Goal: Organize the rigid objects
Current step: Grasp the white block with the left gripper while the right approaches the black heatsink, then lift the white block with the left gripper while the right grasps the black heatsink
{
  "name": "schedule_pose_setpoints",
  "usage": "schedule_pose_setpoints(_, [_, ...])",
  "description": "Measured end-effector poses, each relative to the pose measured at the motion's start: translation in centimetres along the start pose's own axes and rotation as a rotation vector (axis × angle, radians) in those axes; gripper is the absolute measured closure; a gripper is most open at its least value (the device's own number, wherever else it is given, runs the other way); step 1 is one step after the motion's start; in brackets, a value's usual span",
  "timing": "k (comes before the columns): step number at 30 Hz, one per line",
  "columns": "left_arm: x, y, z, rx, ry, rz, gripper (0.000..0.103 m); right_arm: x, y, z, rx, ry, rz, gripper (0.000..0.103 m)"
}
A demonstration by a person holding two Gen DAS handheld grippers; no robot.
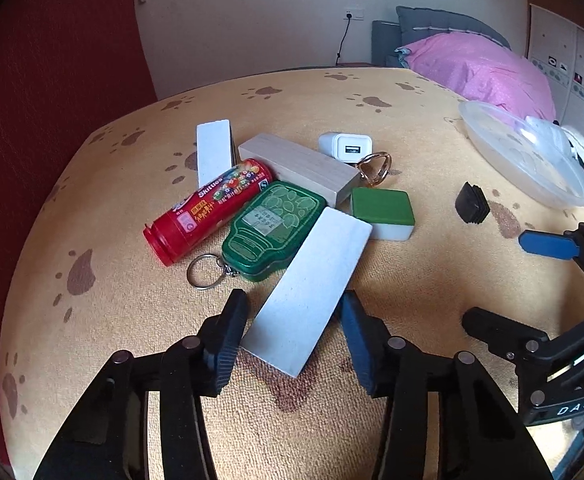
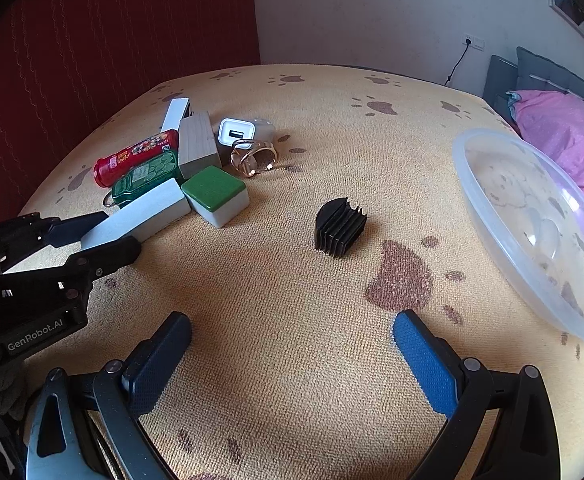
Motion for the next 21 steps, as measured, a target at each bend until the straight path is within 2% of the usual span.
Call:
schedule_pose_setpoints(7, [0.8,1.0,-0.8,0.031,0.041,0.011,0.067,-0.2,0.0,-0.2,-0.029,-0.024,-0.016,0.0])
schedule_pose_setpoints(17, [-0.2,0.1,-0.8,0.029,0.061,0.027,0.065,-0.2,0.2,-0.4,-0.029,-0.034,-0.024,0.0])
schedule_pose_setpoints(21, [-0.7,-0.3,-0.9,0.039,0.068,0.029,0.061,-0.3,0.7,-1.4,-0.034,-0.087,-0.046,0.001])
Point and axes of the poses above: each gripper's, at about its wrist camera, not at the fingertips, and y roughly against the way its jaws point, z to its left, x to its underside, the point moved 9 cm from there along -y, roughly the way its jaws point, and after that the axes turned 3 degrees about -x, right-handed, at the moved point
